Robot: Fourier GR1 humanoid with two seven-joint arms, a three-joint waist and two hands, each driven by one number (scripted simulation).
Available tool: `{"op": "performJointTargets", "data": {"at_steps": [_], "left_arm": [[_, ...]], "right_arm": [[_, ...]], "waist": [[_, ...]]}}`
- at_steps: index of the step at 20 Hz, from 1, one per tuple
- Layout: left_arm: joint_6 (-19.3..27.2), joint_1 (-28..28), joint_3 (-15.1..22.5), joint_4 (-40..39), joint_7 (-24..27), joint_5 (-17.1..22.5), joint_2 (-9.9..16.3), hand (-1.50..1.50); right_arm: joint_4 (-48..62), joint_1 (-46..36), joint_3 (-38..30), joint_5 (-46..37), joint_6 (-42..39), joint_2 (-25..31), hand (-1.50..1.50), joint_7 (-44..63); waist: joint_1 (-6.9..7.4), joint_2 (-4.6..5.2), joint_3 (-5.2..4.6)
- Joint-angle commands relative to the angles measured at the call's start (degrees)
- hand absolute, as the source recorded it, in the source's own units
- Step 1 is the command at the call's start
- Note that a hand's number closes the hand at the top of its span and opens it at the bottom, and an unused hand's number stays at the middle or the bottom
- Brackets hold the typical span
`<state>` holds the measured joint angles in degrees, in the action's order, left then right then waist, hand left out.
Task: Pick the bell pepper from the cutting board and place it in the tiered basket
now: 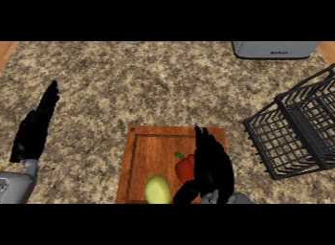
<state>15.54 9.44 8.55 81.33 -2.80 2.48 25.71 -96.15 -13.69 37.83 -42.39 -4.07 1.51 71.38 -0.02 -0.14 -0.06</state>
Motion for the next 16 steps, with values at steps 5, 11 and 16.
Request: {"op": "performJointTargets", "data": {"at_steps": [5,11,16], "left_arm": [[-2.3,-1.4,-1.3,0.3,1.1,0.2,-0.1,0.0],[-1.7,-0.6,-2.1,1.8,-1.7,-1.5,-0.6,0.0],[-3.0,-2.6,-2.2,3.2,-0.6,-1.5,-0.6,0.0]], "right_arm": [[2.0,-1.3,1.3,0.7,0.8,-1.5,-1.5,12.4],[6.1,-1.1,-1.1,2.4,1.4,-1.5,-1.5,7.6],[12.7,-2.8,0.2,5.7,6.2,-1.5,-1.5,6.0]], "waist": [[0.31,0.12,0.01],[0.33,0.1,0.06],[1.1,0.12,0.07]]}}
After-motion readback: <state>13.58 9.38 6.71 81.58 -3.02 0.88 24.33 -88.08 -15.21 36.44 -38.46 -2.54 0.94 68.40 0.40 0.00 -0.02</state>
